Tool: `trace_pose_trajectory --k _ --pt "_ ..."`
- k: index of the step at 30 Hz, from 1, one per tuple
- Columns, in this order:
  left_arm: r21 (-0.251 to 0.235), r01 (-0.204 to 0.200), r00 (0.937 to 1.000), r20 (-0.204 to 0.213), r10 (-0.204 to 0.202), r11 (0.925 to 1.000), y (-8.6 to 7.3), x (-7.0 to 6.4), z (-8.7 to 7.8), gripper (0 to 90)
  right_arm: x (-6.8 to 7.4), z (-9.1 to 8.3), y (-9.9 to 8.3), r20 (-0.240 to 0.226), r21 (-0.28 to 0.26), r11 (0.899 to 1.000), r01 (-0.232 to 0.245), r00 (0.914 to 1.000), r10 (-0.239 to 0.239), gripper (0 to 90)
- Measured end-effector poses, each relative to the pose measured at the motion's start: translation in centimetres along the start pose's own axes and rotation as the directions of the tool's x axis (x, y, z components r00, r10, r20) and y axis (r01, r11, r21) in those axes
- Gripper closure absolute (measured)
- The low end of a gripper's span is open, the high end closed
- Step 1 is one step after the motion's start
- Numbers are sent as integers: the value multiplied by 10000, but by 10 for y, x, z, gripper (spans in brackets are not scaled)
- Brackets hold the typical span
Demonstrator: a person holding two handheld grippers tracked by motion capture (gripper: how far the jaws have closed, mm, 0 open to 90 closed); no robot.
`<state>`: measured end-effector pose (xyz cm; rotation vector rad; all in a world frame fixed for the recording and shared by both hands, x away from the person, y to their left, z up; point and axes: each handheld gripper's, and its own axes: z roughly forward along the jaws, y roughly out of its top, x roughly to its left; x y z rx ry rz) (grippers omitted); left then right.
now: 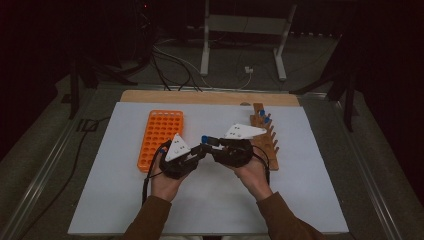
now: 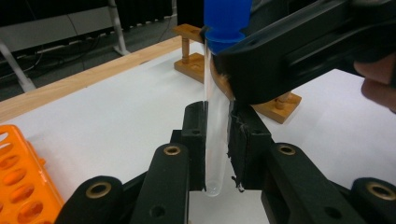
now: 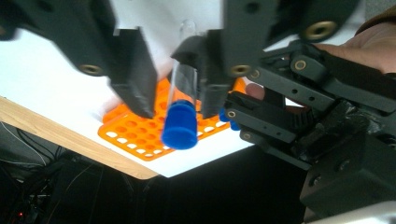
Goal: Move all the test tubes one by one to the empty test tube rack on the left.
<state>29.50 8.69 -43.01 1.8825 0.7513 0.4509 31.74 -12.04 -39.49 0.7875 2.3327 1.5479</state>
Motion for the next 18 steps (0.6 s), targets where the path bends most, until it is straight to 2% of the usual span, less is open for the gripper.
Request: trace_pose_trajectory --k 4,11,13,15,18 --pt "-25 249 9997 -36 -249 9997 -3 6 -3 783 -5 -6 -2 70 -97 9998 -145 9999 145 465" --pt "-234 540 9984 -162 -544 9983 -5 15 -16 783 -15 -16 -7 962 -123 9999 -117 9953 129 158" --pt "-299 590 9980 -199 -596 9978 -5 17 -21 783 -17 -19 -9 1277 -74 9999 -118 9917 126 129" --pt "-326 597 9979 -239 -605 9977 -6 19 -27 783 -21 -21 -11 1510 -99 9999 -118 9884 132 56" --pt "-387 702 9970 -310 -714 9968 -9 24 -36 783 -26 -26 -15 1684 -151 9995 -294 9852 315 19"
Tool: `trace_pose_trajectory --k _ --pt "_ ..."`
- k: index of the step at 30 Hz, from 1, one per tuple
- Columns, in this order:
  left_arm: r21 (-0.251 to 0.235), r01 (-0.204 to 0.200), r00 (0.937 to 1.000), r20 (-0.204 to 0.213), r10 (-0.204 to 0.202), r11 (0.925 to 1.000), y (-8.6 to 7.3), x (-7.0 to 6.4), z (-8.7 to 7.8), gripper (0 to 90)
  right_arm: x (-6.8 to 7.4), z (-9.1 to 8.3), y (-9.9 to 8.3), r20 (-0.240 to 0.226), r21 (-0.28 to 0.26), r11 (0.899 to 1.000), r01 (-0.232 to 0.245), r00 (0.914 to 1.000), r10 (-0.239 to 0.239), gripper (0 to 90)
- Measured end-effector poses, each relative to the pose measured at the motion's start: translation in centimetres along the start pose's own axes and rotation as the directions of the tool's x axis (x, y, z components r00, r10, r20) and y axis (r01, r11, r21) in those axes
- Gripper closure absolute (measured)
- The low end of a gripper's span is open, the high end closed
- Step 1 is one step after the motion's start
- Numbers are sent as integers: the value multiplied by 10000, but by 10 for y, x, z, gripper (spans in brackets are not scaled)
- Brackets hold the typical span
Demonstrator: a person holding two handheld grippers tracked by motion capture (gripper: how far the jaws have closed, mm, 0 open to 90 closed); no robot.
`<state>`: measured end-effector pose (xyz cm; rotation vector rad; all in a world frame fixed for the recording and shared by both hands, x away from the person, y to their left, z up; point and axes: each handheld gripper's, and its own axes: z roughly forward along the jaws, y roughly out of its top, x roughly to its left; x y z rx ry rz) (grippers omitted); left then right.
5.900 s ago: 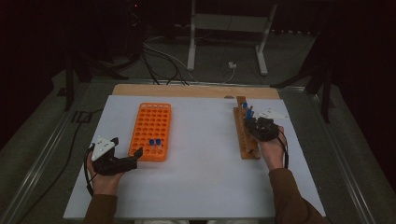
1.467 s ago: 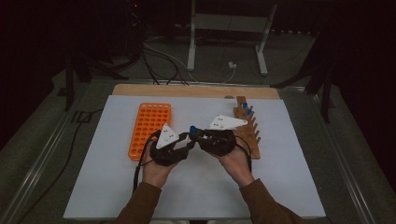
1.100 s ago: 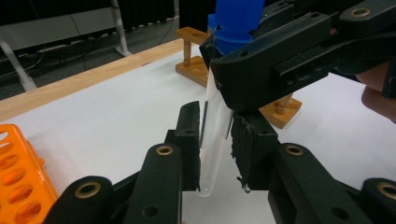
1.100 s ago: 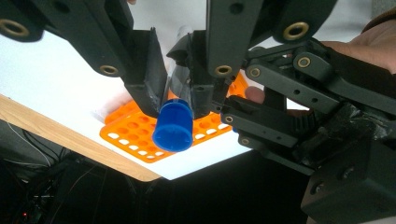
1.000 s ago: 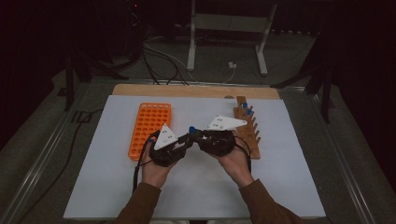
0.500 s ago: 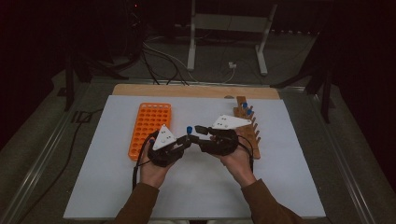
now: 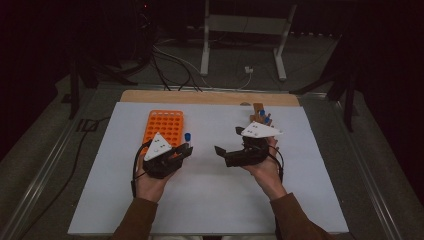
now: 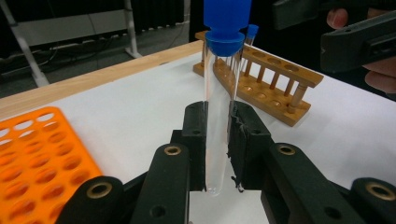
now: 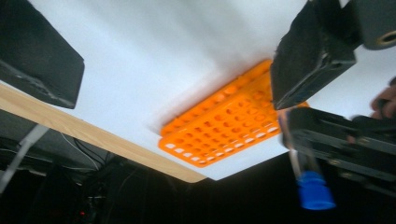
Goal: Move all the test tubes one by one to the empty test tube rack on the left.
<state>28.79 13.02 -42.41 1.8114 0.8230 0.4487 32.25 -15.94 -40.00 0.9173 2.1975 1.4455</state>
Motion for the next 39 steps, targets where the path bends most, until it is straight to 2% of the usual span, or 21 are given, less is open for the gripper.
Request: trace_pose_trajectory --k 13,20,28,33,39 --pt "-438 504 9975 -483 -525 9978 -15 26 -45 782 -21 -20 -12 467 -218 9992 -326 9983 336 0" --pt "-645 722 9926 -934 -781 9953 -23 38 -62 782 -30 -31 -19 798 -270 9989 -378 9960 398 0" --pt "-707 835 9864 -1357 -925 9940 -32 50 -61 781 -39 -44 -25 1141 -430 9979 -483 9921 530 0" --pt "-528 792 9833 -1600 -867 9955 -38 55 -57 781 -43 -52 -29 1309 -507 9976 -476 9899 539 0" --pt "-311 700 9829 -1682 -743 9971 -44 56 -48 781 -47 -59 -34 1493 -600 9965 -574 9866 659 0"
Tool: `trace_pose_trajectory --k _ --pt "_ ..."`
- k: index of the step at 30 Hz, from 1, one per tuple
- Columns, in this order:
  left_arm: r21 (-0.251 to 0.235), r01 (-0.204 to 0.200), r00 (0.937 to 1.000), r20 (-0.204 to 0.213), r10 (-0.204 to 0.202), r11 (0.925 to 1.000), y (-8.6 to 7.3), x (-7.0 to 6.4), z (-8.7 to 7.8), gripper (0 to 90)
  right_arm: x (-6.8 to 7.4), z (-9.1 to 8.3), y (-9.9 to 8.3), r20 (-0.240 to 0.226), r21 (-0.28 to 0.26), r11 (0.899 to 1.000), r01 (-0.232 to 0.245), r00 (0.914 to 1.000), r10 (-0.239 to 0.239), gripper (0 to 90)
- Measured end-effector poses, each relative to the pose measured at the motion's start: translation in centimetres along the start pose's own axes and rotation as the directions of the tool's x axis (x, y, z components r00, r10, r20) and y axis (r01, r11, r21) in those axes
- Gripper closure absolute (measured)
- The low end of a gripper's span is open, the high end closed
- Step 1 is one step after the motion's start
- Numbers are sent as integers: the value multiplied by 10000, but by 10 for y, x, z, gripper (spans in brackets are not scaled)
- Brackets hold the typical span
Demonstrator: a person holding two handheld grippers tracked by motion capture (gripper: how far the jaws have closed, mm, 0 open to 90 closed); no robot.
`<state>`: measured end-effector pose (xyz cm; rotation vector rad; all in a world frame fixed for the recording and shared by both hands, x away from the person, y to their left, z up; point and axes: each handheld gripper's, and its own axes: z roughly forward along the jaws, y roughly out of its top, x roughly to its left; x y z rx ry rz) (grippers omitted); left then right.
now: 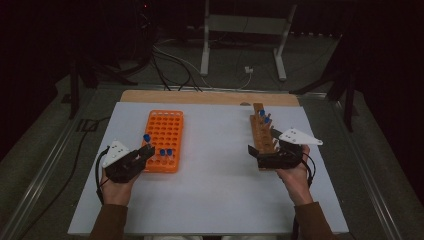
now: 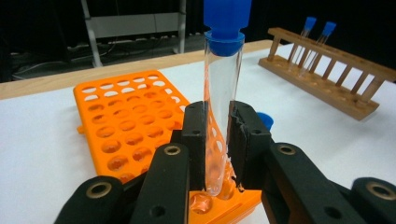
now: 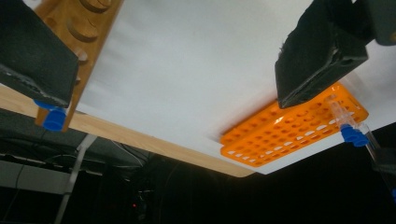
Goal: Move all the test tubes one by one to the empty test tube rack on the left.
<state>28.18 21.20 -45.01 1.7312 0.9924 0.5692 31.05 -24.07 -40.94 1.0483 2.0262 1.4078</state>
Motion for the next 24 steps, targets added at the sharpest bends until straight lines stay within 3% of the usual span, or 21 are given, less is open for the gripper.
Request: trace_pose_trajectory --k 13,24 --pt "644 -166 9996 -204 180 9978 -15 -2 20 781 -8 -8 -3 148 -252 9993 -271 9995 275 0" --pt "1232 -349 9986 -344 394 9918 -26 -2 23 781 -7 -7 -4 102 -223 9994 -253 9996 255 0"
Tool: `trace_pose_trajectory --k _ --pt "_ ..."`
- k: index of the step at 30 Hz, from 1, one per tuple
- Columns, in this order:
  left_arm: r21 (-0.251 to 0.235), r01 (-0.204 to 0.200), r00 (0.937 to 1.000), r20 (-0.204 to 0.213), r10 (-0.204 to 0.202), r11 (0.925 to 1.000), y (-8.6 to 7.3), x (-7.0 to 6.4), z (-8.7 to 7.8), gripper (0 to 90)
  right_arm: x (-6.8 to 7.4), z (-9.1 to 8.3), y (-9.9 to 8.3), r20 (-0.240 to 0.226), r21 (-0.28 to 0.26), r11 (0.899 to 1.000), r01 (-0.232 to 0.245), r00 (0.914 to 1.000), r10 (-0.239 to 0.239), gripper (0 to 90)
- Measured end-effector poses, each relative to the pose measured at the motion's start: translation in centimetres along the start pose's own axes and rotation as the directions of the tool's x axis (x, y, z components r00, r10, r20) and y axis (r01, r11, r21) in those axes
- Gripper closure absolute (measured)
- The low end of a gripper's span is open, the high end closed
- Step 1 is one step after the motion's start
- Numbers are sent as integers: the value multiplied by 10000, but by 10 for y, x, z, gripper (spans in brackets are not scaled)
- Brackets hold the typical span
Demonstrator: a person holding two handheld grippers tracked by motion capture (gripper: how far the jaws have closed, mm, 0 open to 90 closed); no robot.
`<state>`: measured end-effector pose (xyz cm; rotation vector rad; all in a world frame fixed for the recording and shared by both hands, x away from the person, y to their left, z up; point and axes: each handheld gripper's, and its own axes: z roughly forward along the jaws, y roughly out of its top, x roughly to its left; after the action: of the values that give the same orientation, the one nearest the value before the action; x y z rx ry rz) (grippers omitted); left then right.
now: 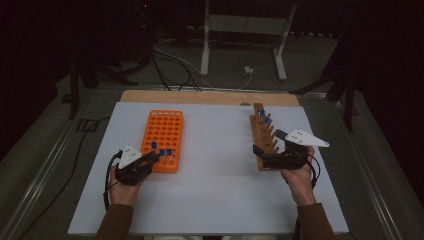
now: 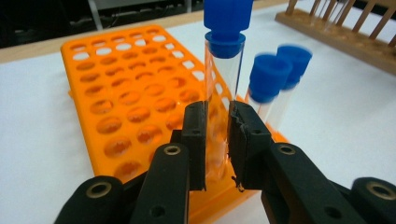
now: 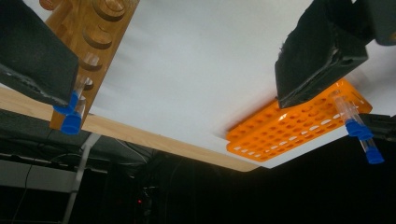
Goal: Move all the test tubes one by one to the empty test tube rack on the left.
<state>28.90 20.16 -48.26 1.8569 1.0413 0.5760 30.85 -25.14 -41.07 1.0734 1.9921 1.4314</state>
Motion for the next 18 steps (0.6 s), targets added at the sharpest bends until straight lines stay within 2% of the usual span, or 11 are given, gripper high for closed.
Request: trace_pose_trajectory --k 7,13,18 --pt "597 -402 9989 -195 415 9974 -3 -4 3 781 1 1 -1 -21 11 10000 24 10000 -24 0" --pt "822 -758 9964 -317 786 9937 -4 -8 4 782 1 1 -2 -55 50 10000 21 10000 -21 0" --pt "941 -767 9963 -315 799 9926 -5 -8 5 781 2 4 -3 -93 117 9999 50 9999 -49 0"
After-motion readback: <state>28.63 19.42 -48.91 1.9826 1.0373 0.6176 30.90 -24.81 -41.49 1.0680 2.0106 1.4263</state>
